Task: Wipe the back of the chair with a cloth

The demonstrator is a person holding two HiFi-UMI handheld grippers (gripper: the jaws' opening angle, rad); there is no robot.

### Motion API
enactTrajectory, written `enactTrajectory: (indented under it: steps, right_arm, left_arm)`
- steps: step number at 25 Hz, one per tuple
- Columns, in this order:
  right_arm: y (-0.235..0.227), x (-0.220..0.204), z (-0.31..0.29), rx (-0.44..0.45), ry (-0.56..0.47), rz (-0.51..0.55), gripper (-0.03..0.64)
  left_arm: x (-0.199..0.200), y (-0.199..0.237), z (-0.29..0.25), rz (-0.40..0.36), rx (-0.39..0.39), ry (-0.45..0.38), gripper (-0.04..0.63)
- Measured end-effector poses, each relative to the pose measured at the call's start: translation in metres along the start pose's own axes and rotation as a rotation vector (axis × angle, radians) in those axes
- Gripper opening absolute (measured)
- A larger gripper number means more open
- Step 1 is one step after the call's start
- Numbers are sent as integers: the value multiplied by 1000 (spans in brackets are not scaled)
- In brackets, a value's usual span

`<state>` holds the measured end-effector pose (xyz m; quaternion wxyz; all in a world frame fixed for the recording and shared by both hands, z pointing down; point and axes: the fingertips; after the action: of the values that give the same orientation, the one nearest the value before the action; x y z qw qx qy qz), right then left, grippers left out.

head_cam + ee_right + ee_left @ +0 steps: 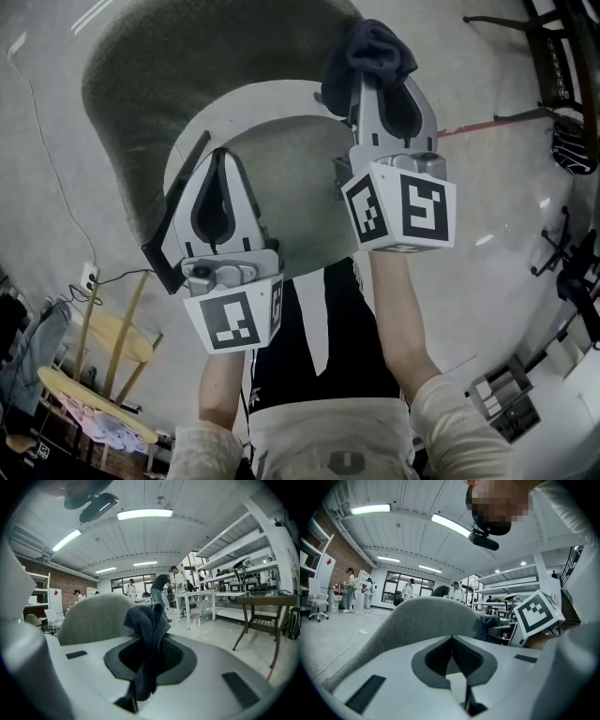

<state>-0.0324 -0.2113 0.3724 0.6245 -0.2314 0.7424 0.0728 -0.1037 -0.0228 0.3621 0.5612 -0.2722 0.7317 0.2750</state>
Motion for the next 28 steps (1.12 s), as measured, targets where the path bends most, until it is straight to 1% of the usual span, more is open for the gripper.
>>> enactTrajectory:
  steps: [2,3,9,12,14,17,22,25,28]
  right_arm:
    - [10,3,0,35,-3,7,58]
    - [19,4,0,71,-5,15,58]
    - [114,3,-10,383,-7,48,58]
    - [170,-5,-13,539,11,22,58]
    - [202,-12,-14,638,34,11,58]
    - [241,-29,-12,762,74,26,58]
    - [296,-67,-3,950,158,55,58]
    - [321,-98,4,1042,215,91,58]
    - [340,-119,11,1105,234,131,58]
  left_arm:
    - [1,4,1,15,17,-12,15]
    - [2,7,2,22,30,-20,15]
    - [3,40,17,48,145,-46,15]
    - [3,57,31,39,184,-51,15]
    - [4,70,40,35,226,-68,15]
    - [1,94,58,44,313,-88,15]
    - [-9,133,92,89,470,-94,15]
    - [-22,150,110,122,542,-94,15]
    - [-35,162,126,145,593,-97,15]
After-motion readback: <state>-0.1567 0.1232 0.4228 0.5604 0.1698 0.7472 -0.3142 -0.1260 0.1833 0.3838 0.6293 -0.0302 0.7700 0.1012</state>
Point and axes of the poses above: the fingertips, and each gripper's own axes: z backward along the fingers, y to its left, x out of its top, and after that the axes turned 13 degrees about x, right-handed
